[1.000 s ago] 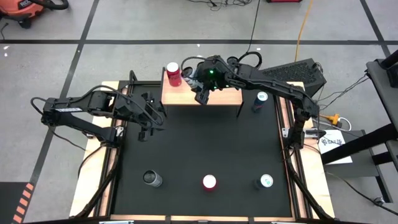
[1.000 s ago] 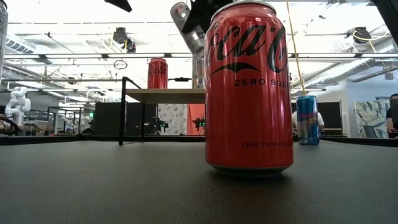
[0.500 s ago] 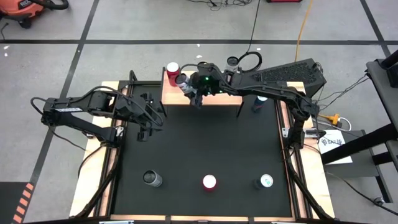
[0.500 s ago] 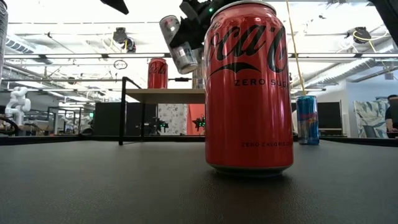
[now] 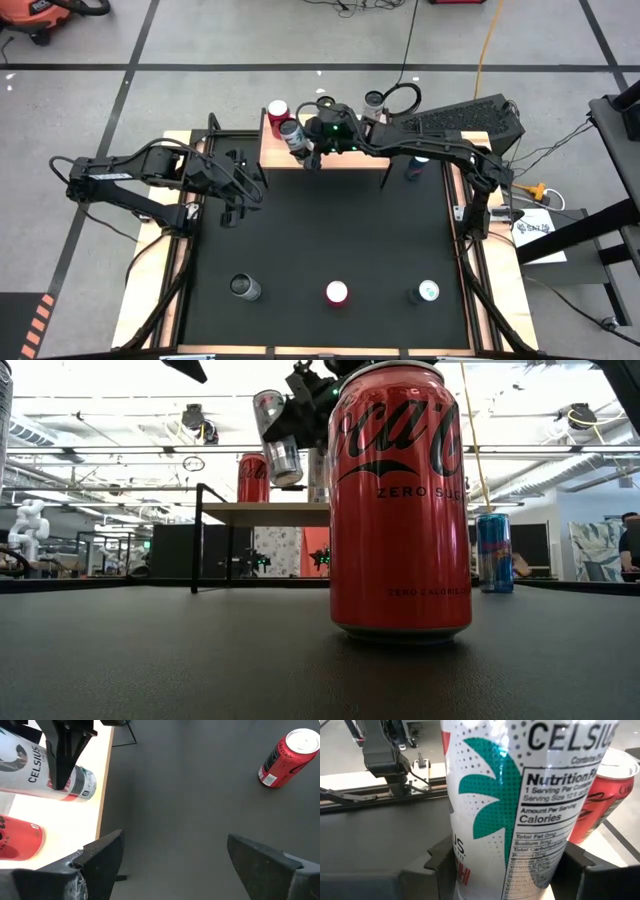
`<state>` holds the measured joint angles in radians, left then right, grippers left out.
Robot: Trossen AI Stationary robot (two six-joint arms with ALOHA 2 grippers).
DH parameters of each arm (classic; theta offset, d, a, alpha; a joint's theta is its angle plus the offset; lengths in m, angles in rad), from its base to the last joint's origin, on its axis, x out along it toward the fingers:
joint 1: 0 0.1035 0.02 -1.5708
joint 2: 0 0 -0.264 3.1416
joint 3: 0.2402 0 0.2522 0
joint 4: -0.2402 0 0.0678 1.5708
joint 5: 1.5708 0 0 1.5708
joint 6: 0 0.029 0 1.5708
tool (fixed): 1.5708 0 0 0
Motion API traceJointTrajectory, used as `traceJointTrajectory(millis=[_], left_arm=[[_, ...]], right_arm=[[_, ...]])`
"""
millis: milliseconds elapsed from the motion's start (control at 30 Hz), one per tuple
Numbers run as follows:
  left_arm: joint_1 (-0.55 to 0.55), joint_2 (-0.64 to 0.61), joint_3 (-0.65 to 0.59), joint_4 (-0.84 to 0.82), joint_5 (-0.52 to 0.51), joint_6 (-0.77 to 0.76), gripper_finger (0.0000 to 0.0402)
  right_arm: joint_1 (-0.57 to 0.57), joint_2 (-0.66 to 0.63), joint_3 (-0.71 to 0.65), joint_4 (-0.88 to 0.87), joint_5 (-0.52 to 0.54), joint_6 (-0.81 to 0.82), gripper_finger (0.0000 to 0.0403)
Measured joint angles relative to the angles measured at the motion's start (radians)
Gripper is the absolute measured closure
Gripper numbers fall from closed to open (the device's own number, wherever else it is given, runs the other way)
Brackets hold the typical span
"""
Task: Place canned beverage on shelf
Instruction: Put the white pink soda can on the shelf aligned with the other white pink soda can
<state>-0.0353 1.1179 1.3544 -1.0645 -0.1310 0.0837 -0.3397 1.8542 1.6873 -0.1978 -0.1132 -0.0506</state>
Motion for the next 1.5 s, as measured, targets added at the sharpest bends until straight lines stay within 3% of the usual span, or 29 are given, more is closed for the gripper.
traceJointTrajectory(millis=[433,667,1033,1500], left_arm=[[0.000,0.000,0.000,0.000,0.000,0.000,0.0047],[0.000,0.000,0.000,0.000,0.000,0.001,0.0047],[0.000,0.000,0.000,-0.017,0.000,0.001,0.0047],[0.000,0.000,0.000,-0.036,0.018,0.000,0.0047]], right_arm=[[0.038,0.000,-0.003,-0.008,0.007,0.001,0.0195],[0.076,0.000,-0.003,-0.010,0.142,0.000,0.0195],[0.086,0.057,-0.003,0.110,0.170,0.066,0.0195],[0.085,0.063,-0.004,0.103,0.277,0.091,0.0195]])
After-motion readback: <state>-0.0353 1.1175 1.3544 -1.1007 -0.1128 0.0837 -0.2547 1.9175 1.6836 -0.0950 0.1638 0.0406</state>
